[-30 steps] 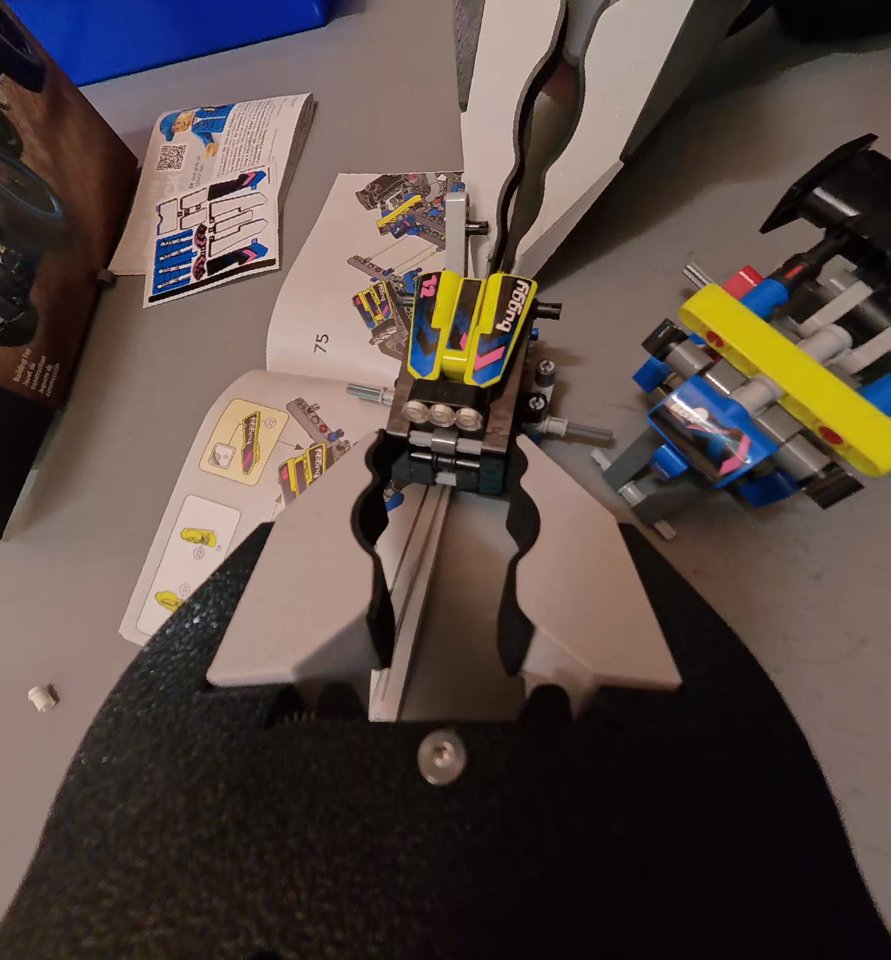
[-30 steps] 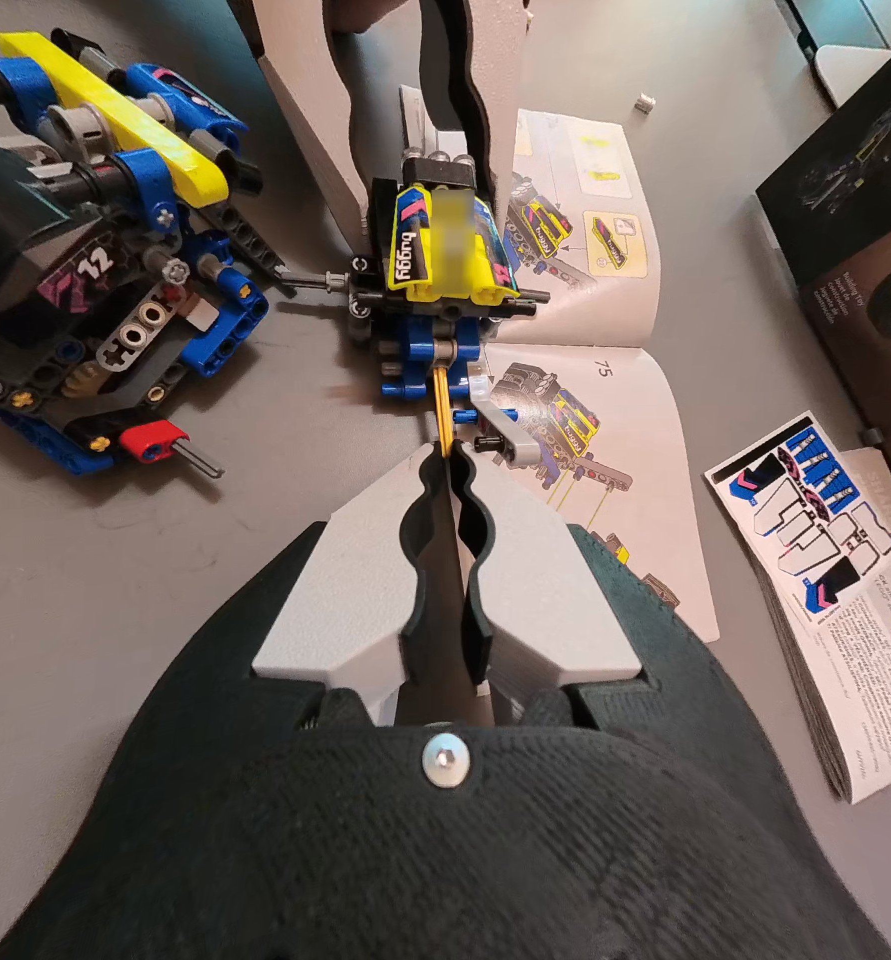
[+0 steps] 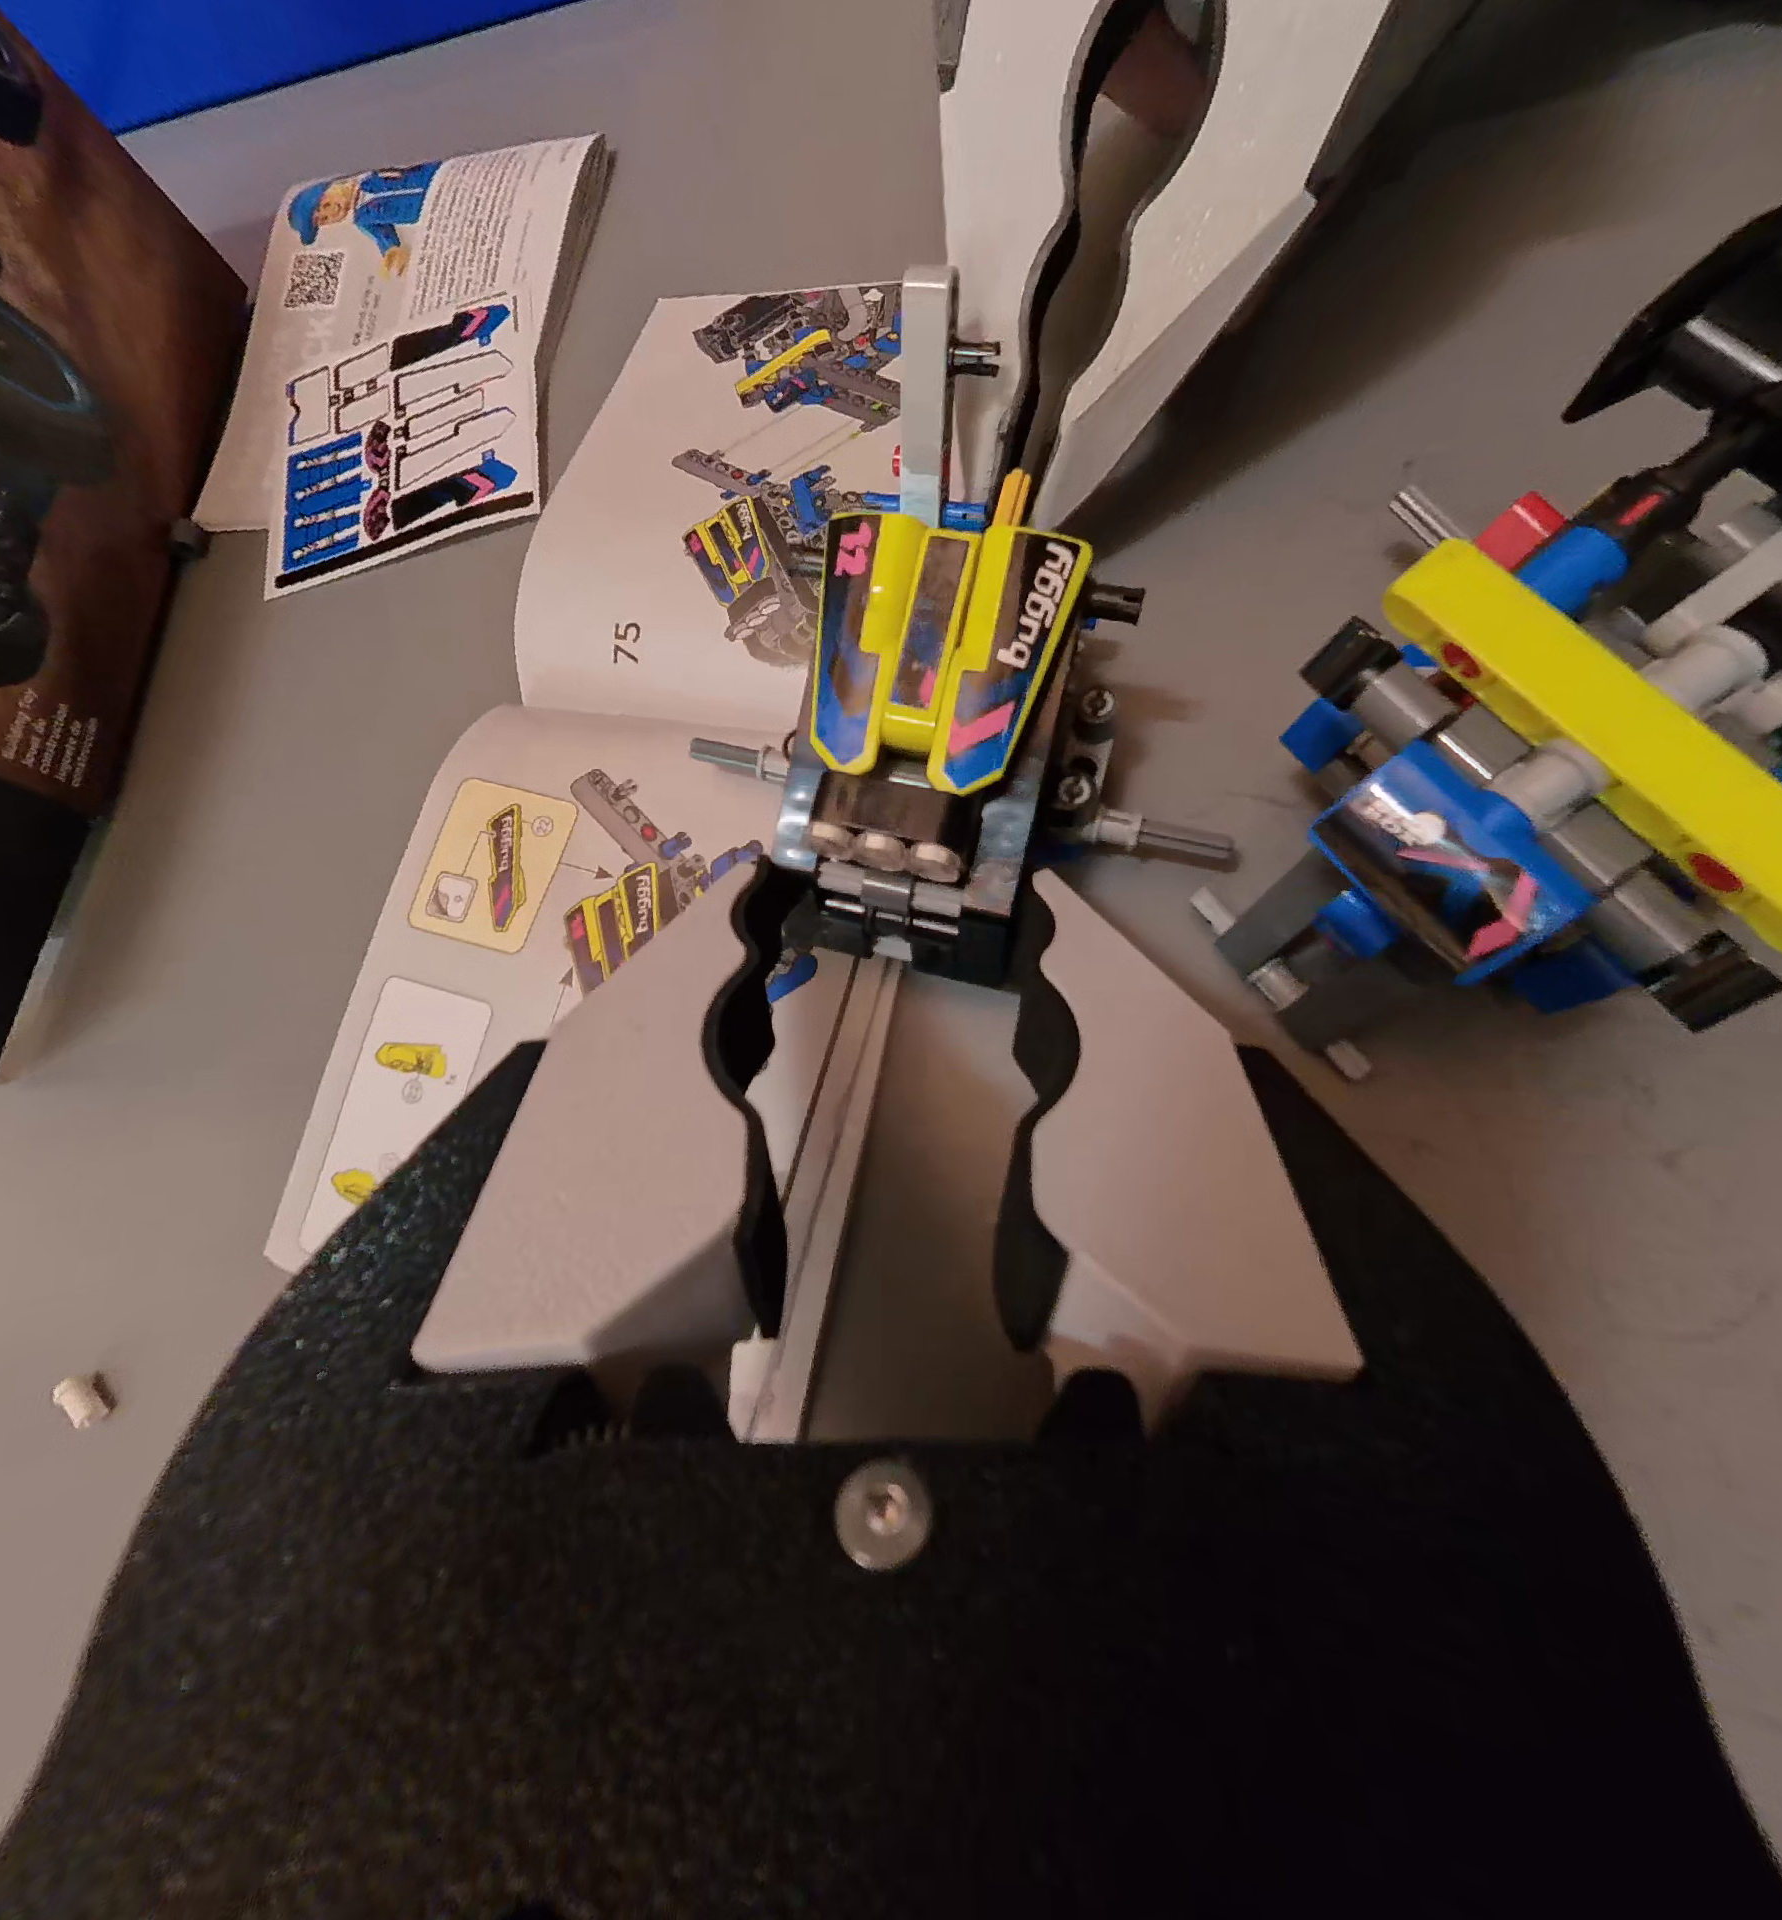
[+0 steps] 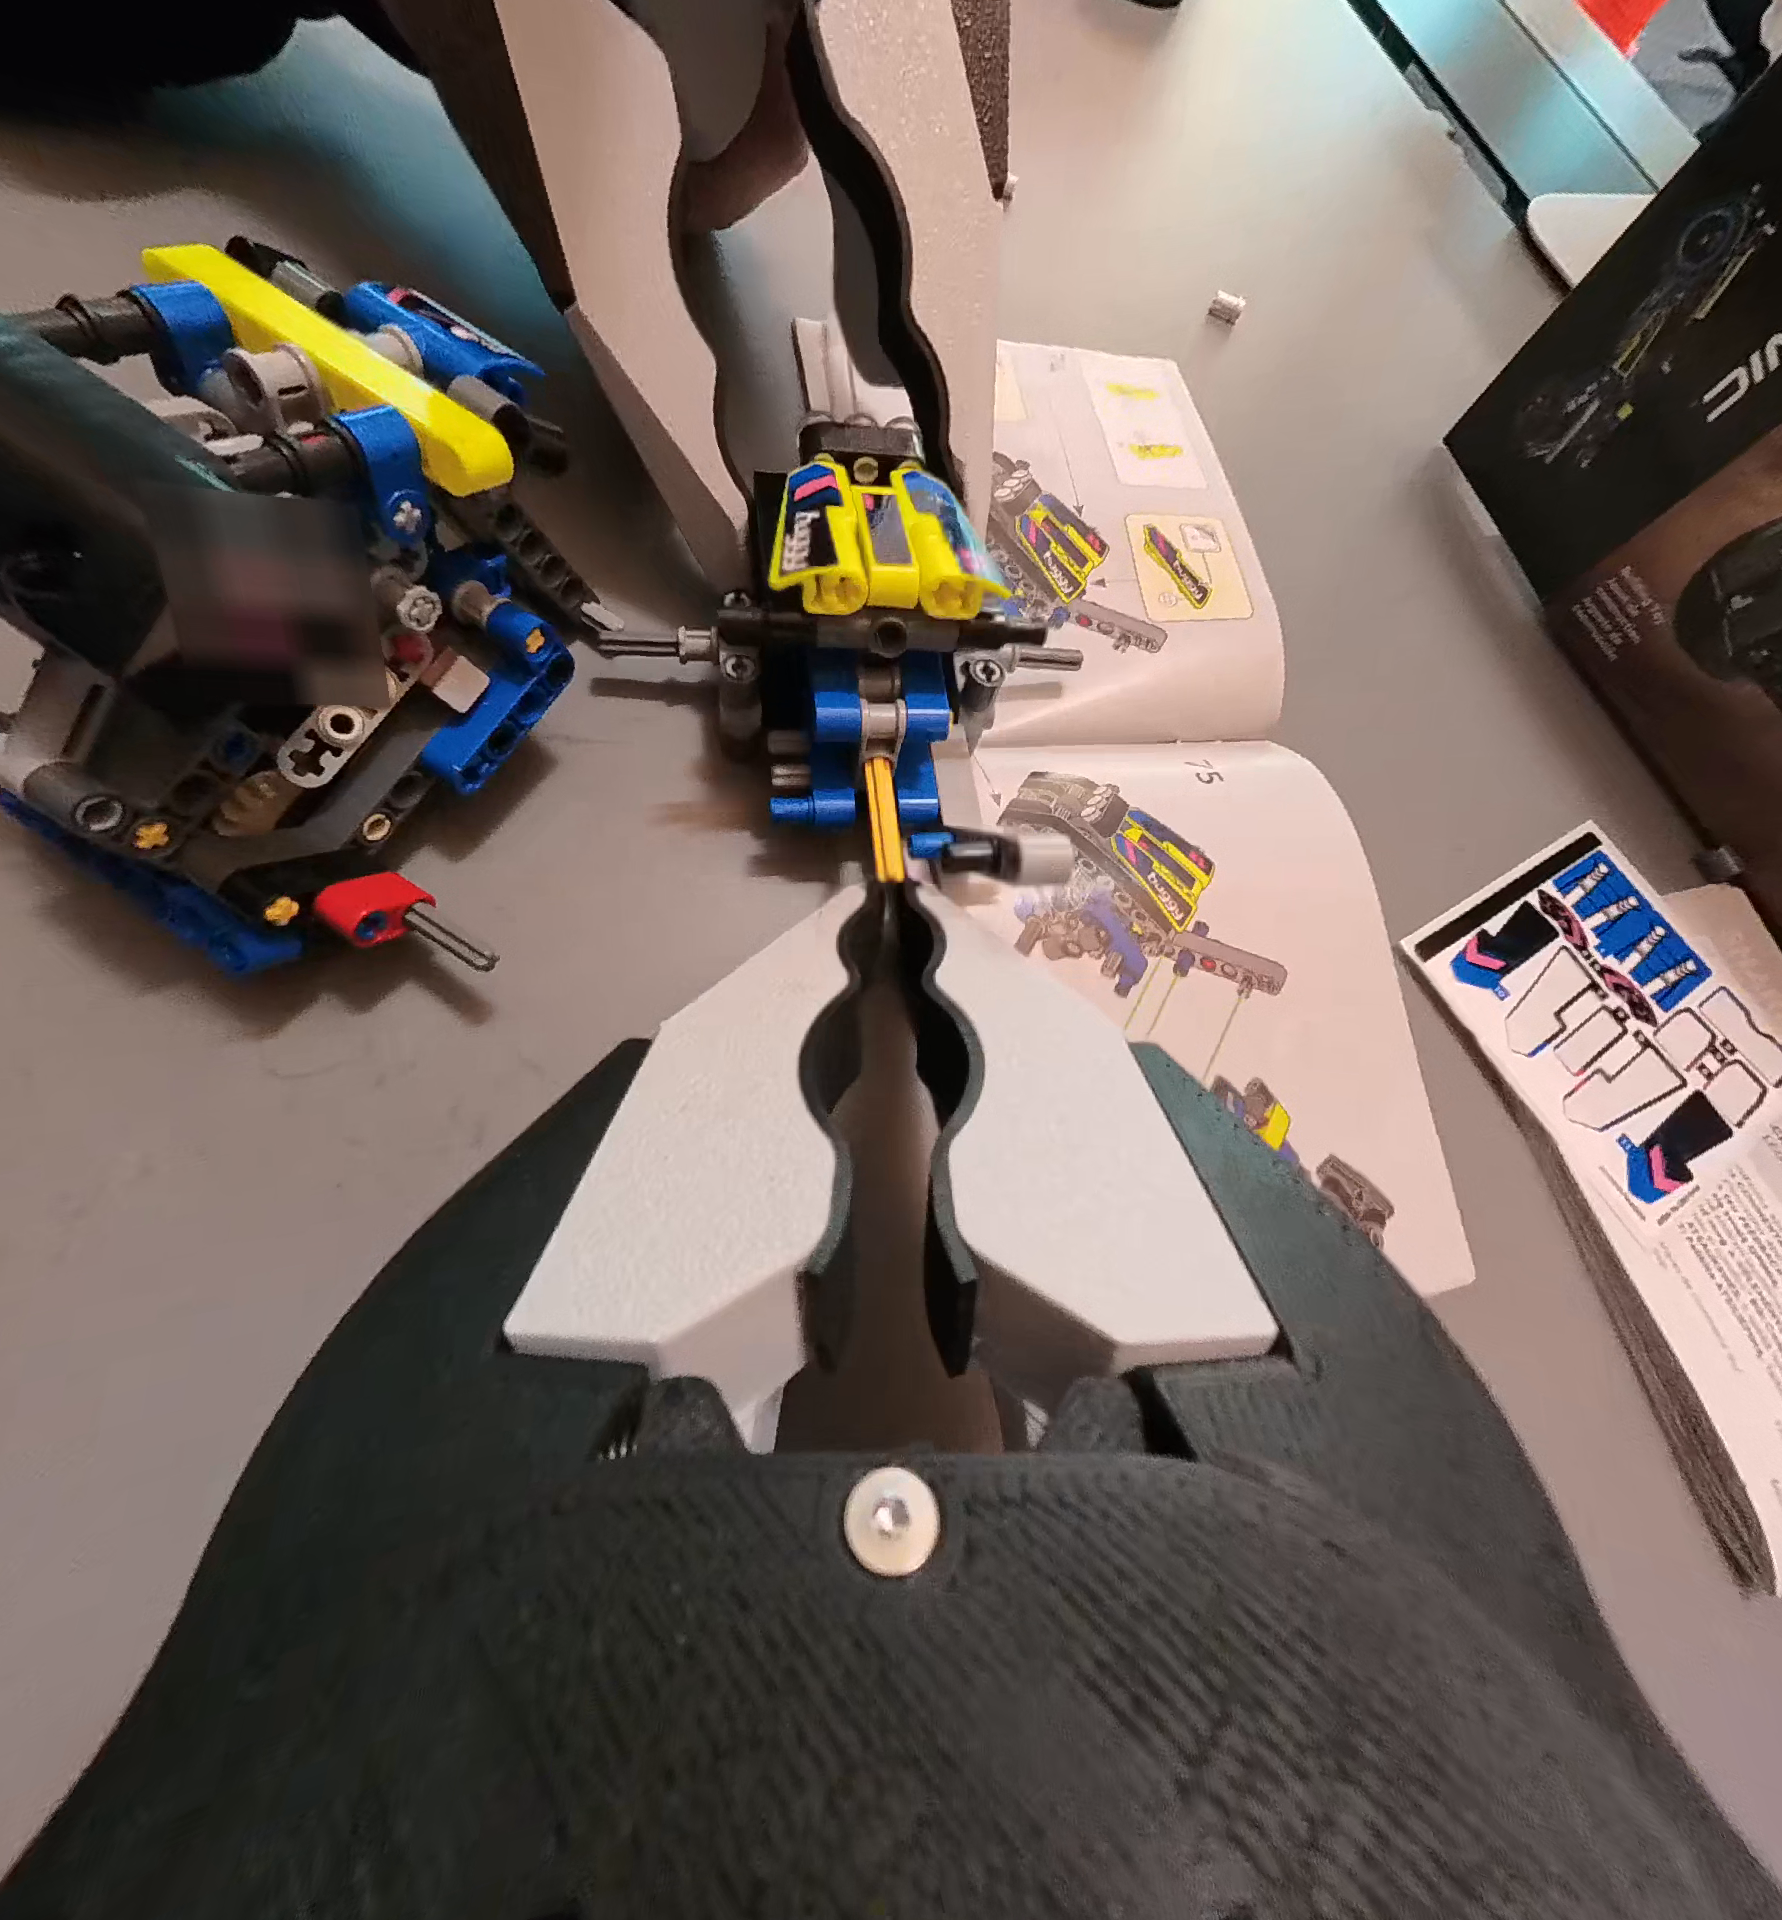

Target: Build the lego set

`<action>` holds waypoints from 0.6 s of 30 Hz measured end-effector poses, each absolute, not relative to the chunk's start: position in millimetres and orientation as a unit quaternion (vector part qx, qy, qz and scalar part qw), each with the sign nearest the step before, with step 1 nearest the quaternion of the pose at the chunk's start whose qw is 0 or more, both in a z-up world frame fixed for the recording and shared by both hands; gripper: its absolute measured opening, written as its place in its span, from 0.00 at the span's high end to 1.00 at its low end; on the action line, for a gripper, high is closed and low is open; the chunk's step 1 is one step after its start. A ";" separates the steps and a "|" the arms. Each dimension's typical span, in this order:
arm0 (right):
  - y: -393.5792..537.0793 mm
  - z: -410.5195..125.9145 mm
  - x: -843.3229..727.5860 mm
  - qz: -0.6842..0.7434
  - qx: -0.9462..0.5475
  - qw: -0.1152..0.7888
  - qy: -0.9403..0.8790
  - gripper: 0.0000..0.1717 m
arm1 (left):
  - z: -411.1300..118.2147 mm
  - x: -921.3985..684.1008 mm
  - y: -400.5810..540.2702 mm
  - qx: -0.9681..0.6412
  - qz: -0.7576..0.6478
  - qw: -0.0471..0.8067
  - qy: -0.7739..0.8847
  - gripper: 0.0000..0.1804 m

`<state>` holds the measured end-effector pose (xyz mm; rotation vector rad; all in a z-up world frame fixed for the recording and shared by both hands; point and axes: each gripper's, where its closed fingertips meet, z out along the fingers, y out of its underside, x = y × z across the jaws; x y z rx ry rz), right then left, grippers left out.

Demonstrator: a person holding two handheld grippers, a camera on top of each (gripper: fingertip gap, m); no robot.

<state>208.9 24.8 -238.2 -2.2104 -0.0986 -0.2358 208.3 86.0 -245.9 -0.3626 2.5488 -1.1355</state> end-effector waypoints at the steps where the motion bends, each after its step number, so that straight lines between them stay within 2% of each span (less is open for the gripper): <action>1: 23.4 -238.5 207.6 -0.090 -0.892 0.442 -0.042 1.00 | -246.1 208.2 86.1 -0.129 -0.398 0.162 0.894 0.77; 18: 23.5 -227.0 207.4 -0.058 -0.878 0.475 -0.019 0.99 | -247.7 208.5 86.2 -0.133 -0.395 0.154 0.896 0.77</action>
